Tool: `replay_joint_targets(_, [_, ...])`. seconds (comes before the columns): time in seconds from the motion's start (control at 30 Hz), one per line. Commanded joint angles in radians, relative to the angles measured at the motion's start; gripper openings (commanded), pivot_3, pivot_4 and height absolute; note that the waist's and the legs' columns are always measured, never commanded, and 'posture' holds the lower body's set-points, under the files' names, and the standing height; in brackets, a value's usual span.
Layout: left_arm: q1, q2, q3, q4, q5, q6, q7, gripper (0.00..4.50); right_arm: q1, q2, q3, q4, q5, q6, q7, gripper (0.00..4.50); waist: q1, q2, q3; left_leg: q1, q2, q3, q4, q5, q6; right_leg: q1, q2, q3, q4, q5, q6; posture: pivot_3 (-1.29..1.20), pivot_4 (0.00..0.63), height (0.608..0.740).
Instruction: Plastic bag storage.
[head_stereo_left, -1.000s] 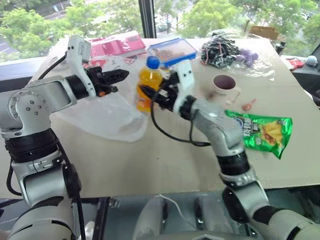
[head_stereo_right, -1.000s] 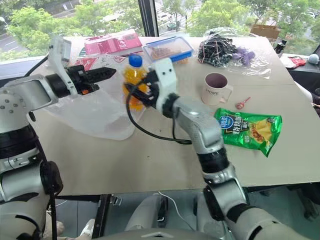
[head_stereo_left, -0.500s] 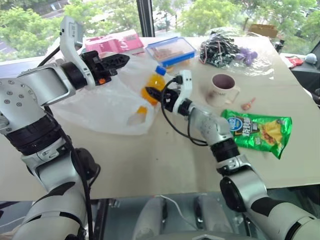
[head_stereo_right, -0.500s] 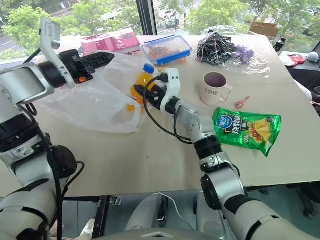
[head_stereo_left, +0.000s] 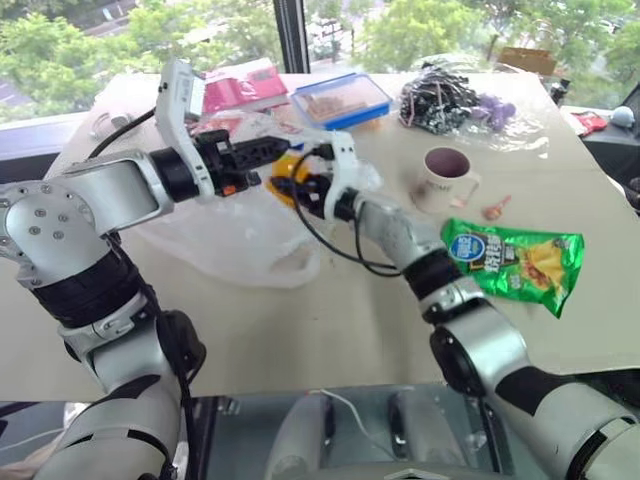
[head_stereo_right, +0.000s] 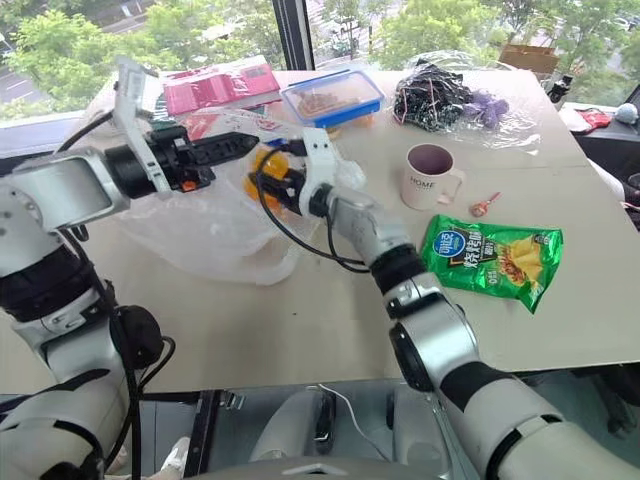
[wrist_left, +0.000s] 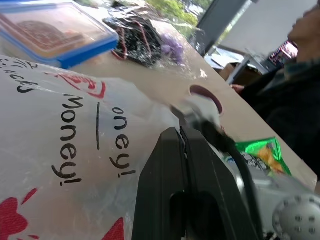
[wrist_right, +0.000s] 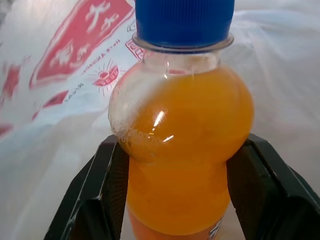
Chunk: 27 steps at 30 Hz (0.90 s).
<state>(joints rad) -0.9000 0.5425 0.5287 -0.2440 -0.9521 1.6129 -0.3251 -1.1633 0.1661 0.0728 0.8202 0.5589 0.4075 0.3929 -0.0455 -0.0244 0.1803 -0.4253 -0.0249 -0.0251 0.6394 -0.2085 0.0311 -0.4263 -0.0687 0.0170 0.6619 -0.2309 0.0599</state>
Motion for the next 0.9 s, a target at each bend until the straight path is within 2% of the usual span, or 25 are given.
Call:
replay_joint_targets(0.03, [-0.005, 0.019, 0.007, -0.04, -0.044, 0.002, 0.012, 0.0, -0.145, 0.243, -0.062, 0.128, 0.004, -0.088, -0.018, 2.44, 0.001, 0.0, 0.0, -0.002, 0.0, 0.0, 0.0, 0.0, -0.001, -0.002, 0.0, 0.0, 0.0, 0.0, 0.0, 0.0, 0.15, 0.74])
replay_joint_targets(0.1, [-0.001, 0.02, 0.008, -0.047, -0.053, 0.002, 0.027, 0.0, -0.195, 0.24, -0.085, 0.228, -0.016, -0.119, -0.049, 2.44, 0.005, 0.0, 0.0, -0.004, 0.0, 0.0, 0.0, 0.001, -0.001, -0.004, 0.0, 0.0, 0.0, 0.0, 0.0, 0.0, 0.15, 0.74])
replay_joint_targets(0.17, [0.003, 0.016, 0.012, -0.055, -0.05, 0.002, 0.044, 0.0, -0.214, 0.228, -0.064, 0.264, -0.054, -0.14, -0.006, 3.35, 0.004, 0.0, 0.0, -0.005, -0.001, -0.001, 0.0, 0.001, -0.001, -0.004, -0.001, -0.001, -0.001, 0.0, 0.0, 0.0, 0.15, 0.74])
replay_joint_targets(0.27, [0.013, 0.005, 0.017, -0.052, -0.015, -0.02, 0.072, 0.0, -0.213, 0.199, -0.02, 0.25, -0.125, -0.184, 0.038, 4.39, 0.002, 0.0, 0.0, -0.007, -0.002, 0.0, 0.0, 0.001, -0.001, -0.006, -0.001, 0.0, -0.001, 0.0, 0.0, 0.0, 0.15, 0.74])
replay_joint_targets(0.3, [0.025, -0.005, 0.01, -0.045, 0.008, -0.052, 0.087, 0.0, -0.187, 0.174, 0.035, 0.214, -0.181, -0.202, 0.067, 4.47, 0.0, 0.0, 0.0, -0.007, -0.001, 0.0, 0.0, 0.001, -0.001, -0.006, -0.001, 0.0, -0.001, 0.0, 0.0, 0.0, 0.15, 0.74])
replay_joint_targets(0.4, [0.049, -0.029, -0.015, -0.023, 0.061, -0.126, 0.113, 0.0, -0.094, 0.104, 0.142, 0.055, -0.261, -0.2, 0.161, 4.47, -0.005, 0.0, 0.0, -0.007, -0.001, 0.0, -0.001, 0.001, -0.002, -0.007, 0.0, 0.001, 0.0, 0.0, 0.0, 0.0, 0.15, 0.74])
replay_joint_targets(0.53, [0.055, -0.056, -0.061, 0.063, 0.13, -0.246, 0.11, 0.0, 0.111, -0.11, 0.228, -0.415, -0.253, -0.033, 0.277, 4.47, 0.013, 0.0, -0.002, -0.007, 0.0, -0.001, -0.001, 0.001, -0.002, -0.007, 0.001, 0.0, 0.001, 0.0, 0.0, 0.0, 0.15, 0.74])
replay_joint_targets(0.6, [0.048, -0.061, -0.083, 0.102, 0.142, -0.291, 0.095, 0.0, 0.196, -0.201, 0.225, -0.626, -0.247, 0.085, 0.27, 4.47, 0.033, 0.0, -0.002, -0.008, -0.002, -0.003, 0.001, 0.001, -0.002, -0.005, -0.002, -0.002, 0.0, 0.0, 0.0, 0.0, 0.15, 0.74])
replay_joint_targets(0.77, [0.045, -0.089, -0.146, 0.171, 0.165, -0.381, 0.051, 0.0, 0.377, -0.357, 0.156, -1.047, -0.197, 0.351, 0.184, 4.47, 0.031, 0.0, -0.001, -0.008, -0.004, -0.004, 0.003, 0.002, -0.002, -0.005, -0.002, -0.002, 0.002, 0.0, 0.0, 0.0, 0.15, 0.74])
replay_joint_targets(0.9, [0.038, -0.098, -0.166, 0.202, 0.176, -0.416, 0.033, 0.0, 0.491, -0.422, 0.055, -1.256, -0.175, 0.487, 0.092, 4.47, 0.029, 0.0, -0.002, -0.008, -0.002, -0.003, 0.003, 0.002, -0.002, -0.005, -0.001, -0.002, 0.001, 0.0, 0.0, 0.0, 0.15, 0.74])
